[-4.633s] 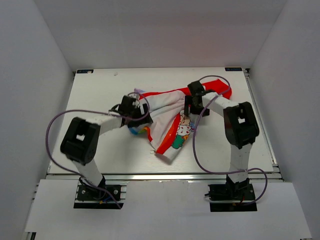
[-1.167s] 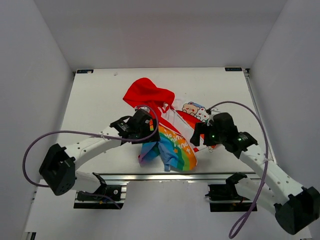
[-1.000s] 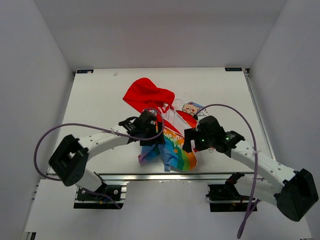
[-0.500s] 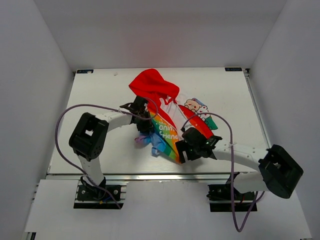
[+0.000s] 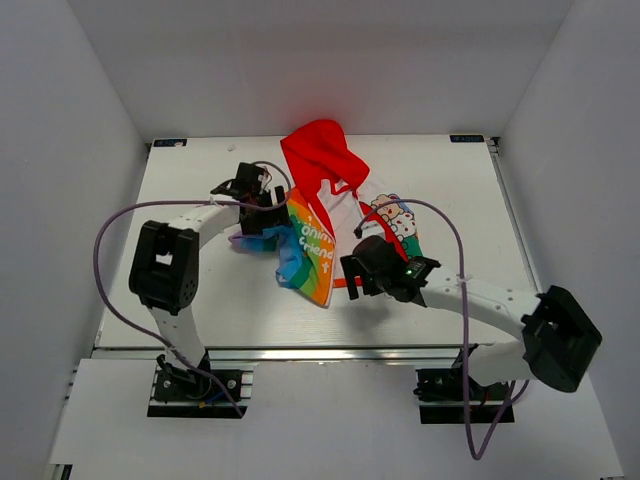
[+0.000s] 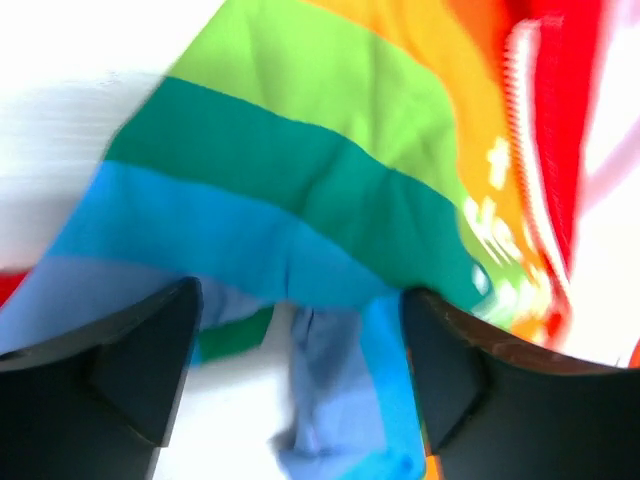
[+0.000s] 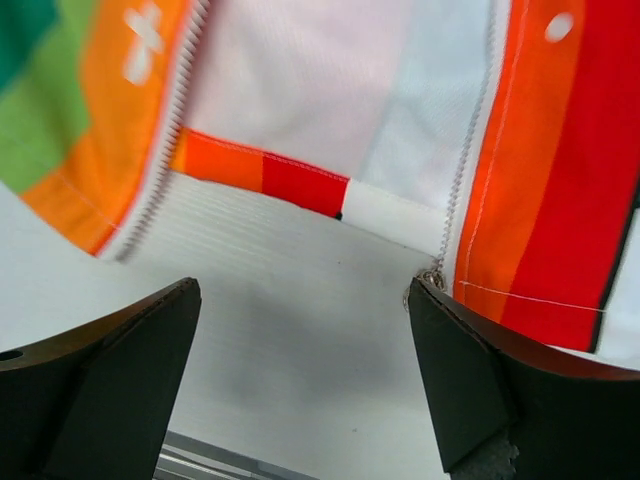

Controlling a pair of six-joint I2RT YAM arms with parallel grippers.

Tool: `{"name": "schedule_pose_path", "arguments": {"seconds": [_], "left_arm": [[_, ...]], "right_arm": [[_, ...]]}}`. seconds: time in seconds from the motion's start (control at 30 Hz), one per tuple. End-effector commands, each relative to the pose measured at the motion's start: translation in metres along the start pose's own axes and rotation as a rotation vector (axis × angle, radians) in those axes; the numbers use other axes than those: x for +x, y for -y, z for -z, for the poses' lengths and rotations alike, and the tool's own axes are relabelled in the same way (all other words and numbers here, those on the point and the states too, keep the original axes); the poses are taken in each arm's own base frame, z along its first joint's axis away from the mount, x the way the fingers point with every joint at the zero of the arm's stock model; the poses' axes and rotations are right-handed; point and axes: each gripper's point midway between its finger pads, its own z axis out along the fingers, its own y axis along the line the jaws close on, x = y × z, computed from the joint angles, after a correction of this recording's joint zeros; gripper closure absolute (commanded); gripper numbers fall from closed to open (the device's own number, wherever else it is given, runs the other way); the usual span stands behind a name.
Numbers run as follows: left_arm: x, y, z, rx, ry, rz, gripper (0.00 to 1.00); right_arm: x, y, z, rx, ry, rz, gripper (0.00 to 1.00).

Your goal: Zip up the jacket

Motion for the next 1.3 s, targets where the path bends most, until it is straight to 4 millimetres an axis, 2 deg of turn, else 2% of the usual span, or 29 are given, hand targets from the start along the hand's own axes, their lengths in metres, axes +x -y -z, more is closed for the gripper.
{"name": "schedule_pose_path", "arguments": {"seconds": [0.0,0.07,0.1,0.13,0.2,0.27,0.3,0.33,0.37,0.43,0.53,0.6,0.7,0.87,1.0,1.27], "left_arm": [[-0.041,0.020,0.073,0.011,0.176,-0.062,0.02],[-0.039,0.025,0.089,0.038,0.184,-0.043,0.02],[-0.030,0.027,0.093,0.054,0.171,-0.026,0.02],[-0.030,0.035,0.110,0.100,0.193,-0.021,0.02],[-0.018,0.041,0.121,0.149,0.192,-0.003,0.02],[0.006,0.044,0.132,0.204,0.172,0.005,0.02],[0.013,0.048,0.135,0.233,0.173,0.017,0.02],[0.034,0.042,0.128,0.232,0.133,0.026,0.02],[0.043,0.046,0.136,0.262,0.135,0.014,0.02],[0.065,0.039,0.132,0.255,0.096,0.030,0.02],[0.086,0.039,0.134,0.287,0.068,0.037,0.02],[0.090,0.045,0.140,0.329,0.080,0.036,0.02],[0.097,0.045,0.139,0.335,0.080,0.032,0.02],[0.101,0.048,0.139,0.332,0.065,0.016,0.02],[0.102,0.052,0.138,0.330,0.063,0.009,0.02],[0.102,0.072,0.135,0.341,0.049,-0.044,0.02]], "right_arm": [[-0.039,-0.002,0.028,-0.027,0.148,-0.010,0.11],[-0.044,0.002,0.037,-0.025,0.180,-0.015,0.11],[-0.045,0.006,0.038,-0.015,0.183,-0.021,0.11],[-0.047,0.012,0.039,0.010,0.186,-0.028,0.11],[-0.041,0.024,0.039,0.058,0.147,-0.032,0.11],[-0.033,0.036,0.032,0.077,0.088,-0.045,0.11],[-0.031,0.037,0.030,0.063,0.058,-0.053,0.11],[-0.025,0.044,0.024,0.052,0.004,-0.087,0.11],[-0.021,0.048,0.021,0.054,-0.027,-0.117,0.11],[-0.016,0.058,0.013,0.053,-0.061,-0.149,0.11],[-0.006,0.070,0.000,0.084,-0.116,-0.161,0.14],[-0.003,0.073,-0.005,0.090,-0.125,-0.167,0.18],[0.007,0.071,-0.013,0.060,-0.153,-0.175,0.25],[0.013,0.082,-0.028,0.094,-0.159,-0.207,0.27],[0.014,0.086,-0.032,0.096,-0.156,-0.221,0.44],[0.017,0.065,-0.030,-0.031,-0.161,-0.213,0.87]]}}
